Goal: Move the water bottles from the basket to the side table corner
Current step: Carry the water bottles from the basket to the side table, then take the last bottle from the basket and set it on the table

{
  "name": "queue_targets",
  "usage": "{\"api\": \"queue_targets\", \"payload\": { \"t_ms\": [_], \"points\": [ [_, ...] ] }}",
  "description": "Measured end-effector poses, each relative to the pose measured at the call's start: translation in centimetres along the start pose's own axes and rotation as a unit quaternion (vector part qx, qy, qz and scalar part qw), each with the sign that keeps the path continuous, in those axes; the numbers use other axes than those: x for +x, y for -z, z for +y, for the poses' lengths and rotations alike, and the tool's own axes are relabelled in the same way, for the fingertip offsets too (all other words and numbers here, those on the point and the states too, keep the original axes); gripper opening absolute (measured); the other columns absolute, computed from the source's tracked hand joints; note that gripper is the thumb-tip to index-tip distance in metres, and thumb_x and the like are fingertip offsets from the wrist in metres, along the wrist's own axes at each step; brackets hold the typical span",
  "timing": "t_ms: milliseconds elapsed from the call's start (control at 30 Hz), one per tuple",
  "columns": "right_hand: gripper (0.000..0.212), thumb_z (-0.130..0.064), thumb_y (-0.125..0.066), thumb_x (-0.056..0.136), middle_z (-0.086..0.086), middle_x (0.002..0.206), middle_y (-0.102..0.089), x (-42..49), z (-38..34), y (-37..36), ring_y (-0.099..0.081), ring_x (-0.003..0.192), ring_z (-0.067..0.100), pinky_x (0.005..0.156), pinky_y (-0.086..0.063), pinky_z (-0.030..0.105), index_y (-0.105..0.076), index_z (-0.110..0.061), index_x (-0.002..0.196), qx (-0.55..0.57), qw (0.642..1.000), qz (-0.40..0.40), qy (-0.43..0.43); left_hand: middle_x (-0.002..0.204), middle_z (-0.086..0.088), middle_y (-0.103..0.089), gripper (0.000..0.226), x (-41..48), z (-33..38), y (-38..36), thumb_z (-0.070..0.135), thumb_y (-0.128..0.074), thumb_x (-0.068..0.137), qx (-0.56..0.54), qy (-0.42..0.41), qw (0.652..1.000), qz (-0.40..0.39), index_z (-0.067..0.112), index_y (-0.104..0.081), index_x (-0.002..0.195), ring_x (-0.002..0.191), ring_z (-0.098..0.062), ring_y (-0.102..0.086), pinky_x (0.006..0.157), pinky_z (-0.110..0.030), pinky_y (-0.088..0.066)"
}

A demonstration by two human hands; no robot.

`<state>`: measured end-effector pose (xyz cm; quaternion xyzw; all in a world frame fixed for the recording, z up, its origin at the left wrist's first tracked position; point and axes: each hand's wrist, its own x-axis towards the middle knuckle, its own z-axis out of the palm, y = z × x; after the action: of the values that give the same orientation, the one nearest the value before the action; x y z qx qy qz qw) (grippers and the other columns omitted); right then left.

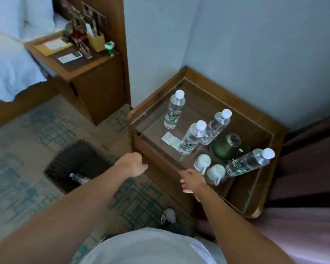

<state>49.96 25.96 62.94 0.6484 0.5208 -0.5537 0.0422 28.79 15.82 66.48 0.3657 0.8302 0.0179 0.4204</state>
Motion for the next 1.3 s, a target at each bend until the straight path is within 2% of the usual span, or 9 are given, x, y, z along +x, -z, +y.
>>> {"api": "queue_targets", "payload": {
  "t_ms": [133,300,400,600,767,1000,1133,1200,1300],
  "points": [
    [0.012,-0.025,-0.056,0.096,0.008,0.090,-0.064,-2.6,-3.5,-9.4,-0.060,0.077,0.024,0.081,-0.057,0.041,-0.060,-0.014,0.096,-0.195,0.974,-0.075,0.083,0.115,-0.011,-0.065,0.049,-2.1,-11.7,0.2,0.055,-0.044,0.094,0.008,0.044,0.999,0.003,0.012,-0.063,0.108,0.103,-0.032,-0.062,0.085,-0.038,-0.051],
    [0.036,-0.024,-0.045,0.104,0.017,0.132,-0.060,-6.9,-7.3,-20.7,-0.055,0.124,0.033,0.109,-0.042,0.039,-0.059,0.000,0.126,-0.431,0.864,-0.198,0.170,0.117,-0.013,-0.069,0.038,-6.1,-25.0,-0.6,0.039,-0.053,0.093,-0.028,0.158,0.986,0.033,0.010,-0.065,0.115,0.105,-0.030,-0.066,0.081,-0.031,-0.051],
    [0.032,-0.023,-0.046,0.102,0.015,0.125,-0.063,-8.7,-8.4,-26.4,-0.057,0.121,0.034,0.104,-0.045,0.040,-0.060,-0.003,0.122,-0.489,0.820,-0.217,0.203,0.123,-0.010,-0.065,0.037,-8.2,-30.4,-0.8,0.036,-0.052,0.096,-0.075,0.201,0.976,0.025,0.009,-0.061,0.120,0.114,-0.030,-0.062,0.090,-0.034,-0.049],
    [0.012,-0.024,-0.053,0.093,0.005,0.096,-0.065,-9.2,-10.6,-33.4,-0.062,0.091,0.025,0.086,-0.055,0.038,-0.053,-0.025,0.081,-0.572,0.732,-0.233,0.287,0.122,-0.011,-0.064,0.035,-9.6,-35.5,-2.6,0.037,-0.054,0.093,-0.159,0.271,0.949,0.032,0.012,-0.062,0.117,0.113,-0.030,-0.061,0.092,-0.037,-0.052],
    [0.014,-0.026,-0.051,0.094,0.007,0.096,-0.067,-6.1,-14.1,-36.8,-0.063,0.090,0.027,0.085,-0.056,0.042,-0.051,-0.026,0.080,-0.636,0.661,-0.261,0.300,0.127,-0.012,-0.062,0.036,-7.7,-36.2,-3.9,0.036,-0.054,0.093,-0.211,0.306,0.928,0.021,0.012,-0.062,0.119,0.119,-0.030,-0.058,0.096,-0.037,-0.049],
    [0.018,-0.026,-0.051,0.096,0.010,0.112,-0.070,2.5,-20.7,-41.7,-0.062,0.108,0.028,0.088,-0.049,0.032,-0.067,-0.018,0.097,-0.688,0.602,-0.305,0.265,0.129,-0.016,-0.063,0.036,-3.1,-35.0,-1.0,0.030,-0.053,0.096,-0.320,0.367,0.873,0.017,0.009,-0.064,0.123,0.122,-0.032,-0.057,0.098,-0.037,-0.047],
    [0.021,-0.026,-0.050,0.099,0.009,0.109,-0.069,8.0,-23.0,-45.4,-0.061,0.107,0.029,0.084,-0.047,0.032,-0.067,-0.014,0.103,-0.698,0.594,-0.333,0.223,0.114,-0.012,-0.068,0.012,1.4,-35.9,-0.1,0.027,-0.054,0.092,-0.366,0.394,0.842,0.044,0.019,-0.062,0.095,0.106,-0.032,-0.063,0.091,-0.038,-0.052],
    [0.020,-0.026,-0.049,0.101,0.008,0.103,-0.065,10.4,-23.7,-47.4,-0.061,0.111,0.033,0.086,-0.047,0.034,-0.063,-0.011,0.100,-0.699,0.601,-0.326,0.210,0.109,-0.013,-0.067,0.008,3.9,-36.7,-0.2,0.028,-0.052,0.091,-0.371,0.401,0.837,0.043,0.023,-0.055,0.087,0.102,-0.034,-0.062,0.089,-0.042,-0.053],
    [0.018,-0.027,-0.051,0.100,0.007,0.100,-0.063,14.3,-22.9,-50.8,-0.063,0.107,0.033,0.089,-0.052,0.041,-0.063,-0.013,0.098,-0.677,0.638,-0.316,0.185,0.111,-0.012,-0.065,0.015,8.5,-38.8,-0.6,0.033,-0.052,0.091,-0.377,0.409,0.831,0.022,0.021,-0.056,0.099,0.104,-0.035,-0.062,0.088,-0.041,-0.051]
  ]
}}
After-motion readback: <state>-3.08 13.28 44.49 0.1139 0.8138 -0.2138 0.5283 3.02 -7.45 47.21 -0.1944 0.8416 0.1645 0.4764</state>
